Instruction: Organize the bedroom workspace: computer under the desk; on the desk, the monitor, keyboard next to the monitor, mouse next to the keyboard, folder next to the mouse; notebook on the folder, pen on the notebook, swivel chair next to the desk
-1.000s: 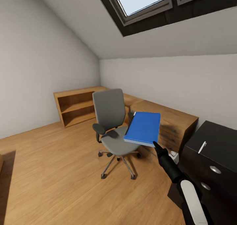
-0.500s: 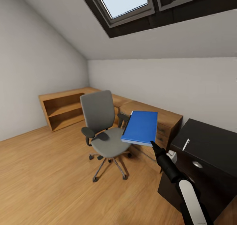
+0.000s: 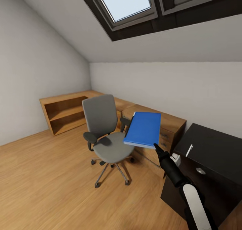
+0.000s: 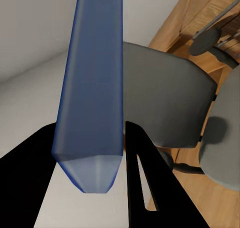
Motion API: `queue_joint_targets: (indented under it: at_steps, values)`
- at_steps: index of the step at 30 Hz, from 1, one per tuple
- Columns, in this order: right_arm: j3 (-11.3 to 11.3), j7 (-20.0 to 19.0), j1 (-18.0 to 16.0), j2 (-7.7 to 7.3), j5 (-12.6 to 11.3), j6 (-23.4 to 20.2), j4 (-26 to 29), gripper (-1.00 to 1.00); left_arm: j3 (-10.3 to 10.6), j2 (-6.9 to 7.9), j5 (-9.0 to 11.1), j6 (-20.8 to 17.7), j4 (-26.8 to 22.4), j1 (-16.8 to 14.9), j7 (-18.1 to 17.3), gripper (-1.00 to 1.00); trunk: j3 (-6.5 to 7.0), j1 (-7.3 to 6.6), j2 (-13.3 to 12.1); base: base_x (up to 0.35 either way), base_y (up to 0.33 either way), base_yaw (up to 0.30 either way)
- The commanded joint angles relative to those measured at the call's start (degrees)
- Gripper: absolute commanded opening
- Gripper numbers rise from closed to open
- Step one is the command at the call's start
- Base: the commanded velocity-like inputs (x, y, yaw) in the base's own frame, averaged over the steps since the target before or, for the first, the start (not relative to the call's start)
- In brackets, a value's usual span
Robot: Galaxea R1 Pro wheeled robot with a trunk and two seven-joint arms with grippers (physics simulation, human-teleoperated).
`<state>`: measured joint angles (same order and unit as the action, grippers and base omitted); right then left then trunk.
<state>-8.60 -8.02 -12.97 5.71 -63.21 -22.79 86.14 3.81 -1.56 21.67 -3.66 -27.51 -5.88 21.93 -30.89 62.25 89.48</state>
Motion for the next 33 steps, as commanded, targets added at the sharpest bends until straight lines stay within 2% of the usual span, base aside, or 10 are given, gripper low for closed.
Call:
queue_joint_targets:
  at_steps: [1,10,15,21,22,25,26,28,31,33]
  values:
    - [-0.2,0.1,0.0,0.07,-0.3,-0.4,0.0,-1.00,0.4,0.04,0.3,-0.3,-0.1,0.0,0.5,1.00,0.12,-0.23,-0.4,0.000,0.000,0.000]
    - [-1.0,2.1,0.0,0.04,-0.2,-0.4,0.2,-1.00,0.5,-0.10,0.3,-0.2,0.3,0.0,0.5,1.00,1.53,-2.21,-4.0,0.000,0.000,-0.066]
    - [-4.4,2.6,0.0,0.08,-0.3,-0.4,0.6,-1.00,0.5,-0.14,0.3,-0.2,0.3,0.0,0.5,1.00,2.11,-3.31,-6.0,0.000,0.000,-0.187]
    - [-5.4,3.8,0.0,0.09,-0.3,-0.4,0.6,-1.00,0.5,-0.19,0.3,-0.2,0.3,0.0,0.5,1.00,2.78,-4.62,-8.4,0.000,0.000,-0.198]
    - [-8.2,5.9,0.0,0.16,-0.4,-0.4,0.5,-1.00,0.5,-0.24,0.3,-0.2,0.3,0.0,0.5,1.00,2.89,-4.84,-8.8,0.000,0.000,-0.201]
    - [-8.8,7.8,0.0,0.17,-0.4,-0.4,0.5,-1.00,0.5,-0.27,0.3,0.7,0.3,0.0,0.5,1.00,3.23,-5.50,-10.0,0.000,0.000,-0.203]
    - [-9.0,8.4,0.0,0.18,-0.4,-0.3,0.5,-1.00,0.6,-0.28,0.4,3.2,0.3,0.0,0.5,1.00,3.34,-5.72,-10.4,0.000,0.000,-0.204]
    - [-9.1,8.6,0.0,0.18,-0.4,-0.3,0.5,-1.00,1.5,-0.28,0.4,4.2,0.3,0.0,0.5,1.00,3.57,-6.16,-11.2,0.000,0.000,-0.204]
    - [-9.1,8.8,0.0,0.21,-0.4,-0.3,0.5,-1.00,3.2,-0.27,0.4,4.7,0.4,0.0,0.5,1.00,3.91,-6.82,-12.4,0.000,0.000,-0.204]
    - [-9.2,8.8,0.0,0.20,-0.4,-0.2,0.5,-1.00,3.4,-0.26,0.4,4.8,0.4,0.0,0.5,1.00,4.13,-7.26,-13.2,0.000,0.000,-0.204]
